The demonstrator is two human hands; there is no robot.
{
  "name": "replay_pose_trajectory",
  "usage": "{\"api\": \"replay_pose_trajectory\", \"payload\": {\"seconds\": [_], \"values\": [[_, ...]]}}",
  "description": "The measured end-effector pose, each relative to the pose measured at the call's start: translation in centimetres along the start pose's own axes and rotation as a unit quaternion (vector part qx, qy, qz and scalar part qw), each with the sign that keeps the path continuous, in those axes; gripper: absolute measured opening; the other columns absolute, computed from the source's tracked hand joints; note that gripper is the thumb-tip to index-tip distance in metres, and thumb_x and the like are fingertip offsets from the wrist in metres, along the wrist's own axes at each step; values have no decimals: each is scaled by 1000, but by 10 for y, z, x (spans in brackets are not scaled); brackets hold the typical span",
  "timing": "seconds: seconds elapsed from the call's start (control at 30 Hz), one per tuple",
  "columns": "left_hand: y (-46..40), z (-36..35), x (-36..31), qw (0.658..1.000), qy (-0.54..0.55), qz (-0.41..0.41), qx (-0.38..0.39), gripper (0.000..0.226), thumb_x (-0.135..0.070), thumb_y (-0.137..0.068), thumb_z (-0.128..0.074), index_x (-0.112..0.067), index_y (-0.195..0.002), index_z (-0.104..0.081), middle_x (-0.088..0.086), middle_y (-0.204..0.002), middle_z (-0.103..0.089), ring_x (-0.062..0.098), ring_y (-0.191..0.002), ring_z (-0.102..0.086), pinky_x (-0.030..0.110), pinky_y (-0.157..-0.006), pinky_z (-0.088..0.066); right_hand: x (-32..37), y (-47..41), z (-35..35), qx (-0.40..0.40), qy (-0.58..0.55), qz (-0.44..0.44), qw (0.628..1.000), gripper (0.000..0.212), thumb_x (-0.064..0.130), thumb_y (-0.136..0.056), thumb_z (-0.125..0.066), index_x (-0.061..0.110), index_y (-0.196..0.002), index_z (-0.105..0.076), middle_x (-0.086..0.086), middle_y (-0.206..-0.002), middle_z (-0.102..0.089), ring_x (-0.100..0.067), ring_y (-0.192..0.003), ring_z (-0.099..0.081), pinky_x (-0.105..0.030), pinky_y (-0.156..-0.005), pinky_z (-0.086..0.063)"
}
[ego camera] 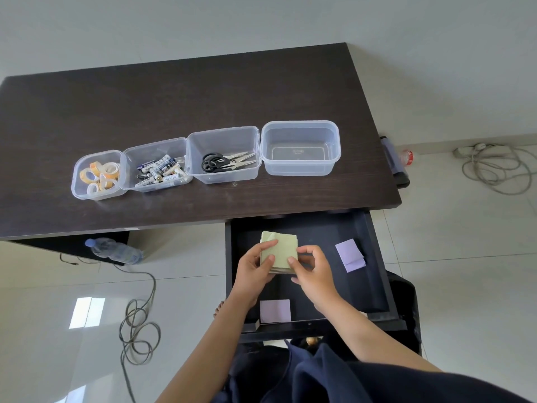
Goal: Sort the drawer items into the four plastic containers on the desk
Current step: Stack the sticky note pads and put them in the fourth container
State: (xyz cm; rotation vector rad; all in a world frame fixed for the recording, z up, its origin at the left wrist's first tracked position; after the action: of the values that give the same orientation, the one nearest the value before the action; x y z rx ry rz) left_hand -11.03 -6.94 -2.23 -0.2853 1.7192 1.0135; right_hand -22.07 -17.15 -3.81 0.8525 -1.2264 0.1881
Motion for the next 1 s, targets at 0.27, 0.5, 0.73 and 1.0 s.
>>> {"api": "replay_pose_trajectory", "payload": {"seconds": [0.27,0.5,0.73,1.0], "values": [[8,4,13,998,14,59,4,56,-4,-92,-56,-37,-136,-44,3,-126,-49,25,-114,-55,36,-85,-58,-12,2,-1,7,24,11,1000,22,20,-85,-69,24,-102,-55,2,-107,-64,-17,-96,-65,-41,-81,-59],[18,24,33,996,-26,77,-34,57,-1,-91,-58,-36,-134,-46,7,-121,-56,27,-111,-58,48,-94,-52,-34,5,-12,45,69,-11,997,16,22,-85,-68,23,-98,-59,6,-103,-65,-9,-95,-63,-25,-78,-56],[32,61,38,993,-6,90,-78,57,2,-92,-53,-30,-138,-43,5,-119,-54,19,-106,-58,27,-74,-60,-44,-27,-20,5,135,-29,990,13,20,-88,-64,18,-101,-65,3,-101,-65,-9,-88,-60,-10,-68,-42],[38,89,34,992,-29,93,-85,53,-5,-92,-57,-44,-127,-44,9,-127,-50,27,-113,-56,34,-81,-59,-68,-66,-48,-16,322,-77,943,49,34,-76,-74,28,-120,-52,-4,-126,-41,-26,-118,-41,-38,-88,-48]]}}
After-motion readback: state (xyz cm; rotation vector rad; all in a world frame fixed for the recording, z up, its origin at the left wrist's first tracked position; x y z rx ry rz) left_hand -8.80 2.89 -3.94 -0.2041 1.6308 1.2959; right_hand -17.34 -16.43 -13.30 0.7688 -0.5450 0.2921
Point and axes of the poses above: each hand's wrist, its own y-axis away from the middle knuckle, its own z-axis out of the back of the hand, x = y × z, the point moved 8 cm from there along -y, towards the middle knuckle
